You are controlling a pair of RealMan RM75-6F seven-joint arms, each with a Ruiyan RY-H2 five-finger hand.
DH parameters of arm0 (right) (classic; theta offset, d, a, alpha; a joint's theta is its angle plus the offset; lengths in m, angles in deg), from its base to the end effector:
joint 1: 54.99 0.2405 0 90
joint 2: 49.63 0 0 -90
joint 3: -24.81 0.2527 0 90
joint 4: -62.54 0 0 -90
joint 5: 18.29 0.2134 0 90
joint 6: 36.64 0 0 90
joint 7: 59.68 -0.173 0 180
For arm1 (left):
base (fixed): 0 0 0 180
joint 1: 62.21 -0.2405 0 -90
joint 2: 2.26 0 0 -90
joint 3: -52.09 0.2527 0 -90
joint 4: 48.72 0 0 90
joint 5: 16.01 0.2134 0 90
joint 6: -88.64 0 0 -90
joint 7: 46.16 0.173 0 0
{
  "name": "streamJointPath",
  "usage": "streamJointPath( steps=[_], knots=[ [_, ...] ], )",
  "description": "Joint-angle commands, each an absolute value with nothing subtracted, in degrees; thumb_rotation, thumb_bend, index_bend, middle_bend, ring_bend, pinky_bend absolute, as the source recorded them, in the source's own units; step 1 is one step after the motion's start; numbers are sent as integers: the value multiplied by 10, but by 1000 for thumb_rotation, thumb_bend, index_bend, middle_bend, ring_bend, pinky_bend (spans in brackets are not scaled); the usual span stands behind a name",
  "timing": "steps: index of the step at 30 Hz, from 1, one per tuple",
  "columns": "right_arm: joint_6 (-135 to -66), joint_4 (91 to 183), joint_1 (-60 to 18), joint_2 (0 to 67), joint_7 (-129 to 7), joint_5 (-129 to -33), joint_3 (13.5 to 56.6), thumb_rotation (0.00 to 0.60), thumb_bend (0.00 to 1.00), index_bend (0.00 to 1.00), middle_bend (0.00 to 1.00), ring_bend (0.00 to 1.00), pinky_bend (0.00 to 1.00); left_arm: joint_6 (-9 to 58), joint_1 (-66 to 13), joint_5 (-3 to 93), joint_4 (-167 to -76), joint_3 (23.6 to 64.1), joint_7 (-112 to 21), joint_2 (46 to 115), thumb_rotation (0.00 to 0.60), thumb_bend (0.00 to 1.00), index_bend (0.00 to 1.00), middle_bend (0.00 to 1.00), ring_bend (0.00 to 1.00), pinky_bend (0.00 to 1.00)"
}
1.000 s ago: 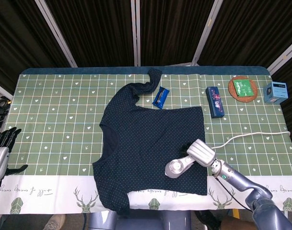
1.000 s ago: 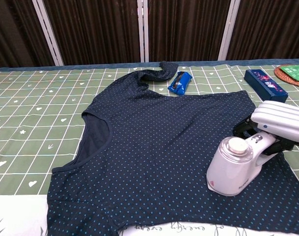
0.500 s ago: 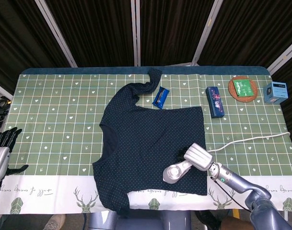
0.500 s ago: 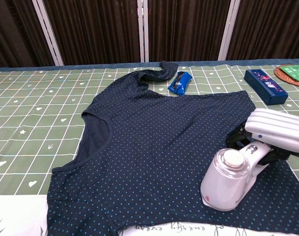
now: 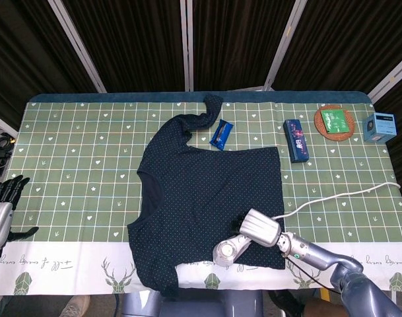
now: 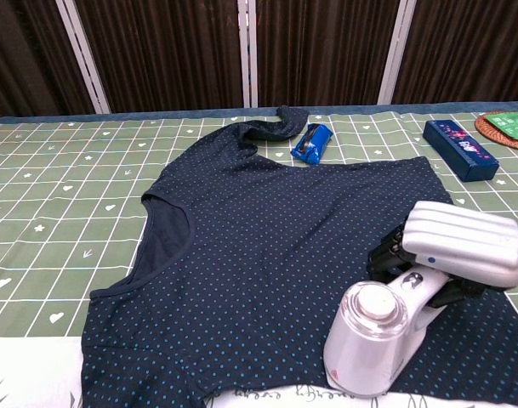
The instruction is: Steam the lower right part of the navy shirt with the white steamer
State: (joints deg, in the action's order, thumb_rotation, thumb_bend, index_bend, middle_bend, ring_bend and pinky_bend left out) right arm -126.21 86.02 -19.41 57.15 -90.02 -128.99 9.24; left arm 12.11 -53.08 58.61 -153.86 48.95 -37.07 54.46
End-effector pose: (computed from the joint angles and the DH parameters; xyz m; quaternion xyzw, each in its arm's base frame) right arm -0.2203 -0.3025 -0.0545 0.8515 -0.1632 0.4558 0.2014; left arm -0.2955 0.2258 0.1597 -0.6000 -0.4346 -0.3169 0.5922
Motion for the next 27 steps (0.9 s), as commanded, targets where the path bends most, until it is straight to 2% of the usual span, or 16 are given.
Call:
streamJointPath(
  steps=[1, 16, 27],
  knots=[
    [-1248, 853, -199, 564, -906, -1277, 99, 600, 819, 827, 680, 672, 895, 122, -531, 586, -1538, 490, -370, 545, 600, 0, 0, 0, 0, 0],
    [-1199, 765, -245, 538, -951, -1231, 116, 600, 820, 827, 680, 672, 895, 124, -529, 586, -1539, 492, -361, 550, 600, 0, 0, 0, 0, 0],
    [-1195, 750, -253, 534, -979, -1216, 126, 600, 820, 827, 680, 672, 895, 126, -527, 586, -1539, 492, -360, 551, 600, 0, 0, 0, 0, 0]
  ],
)
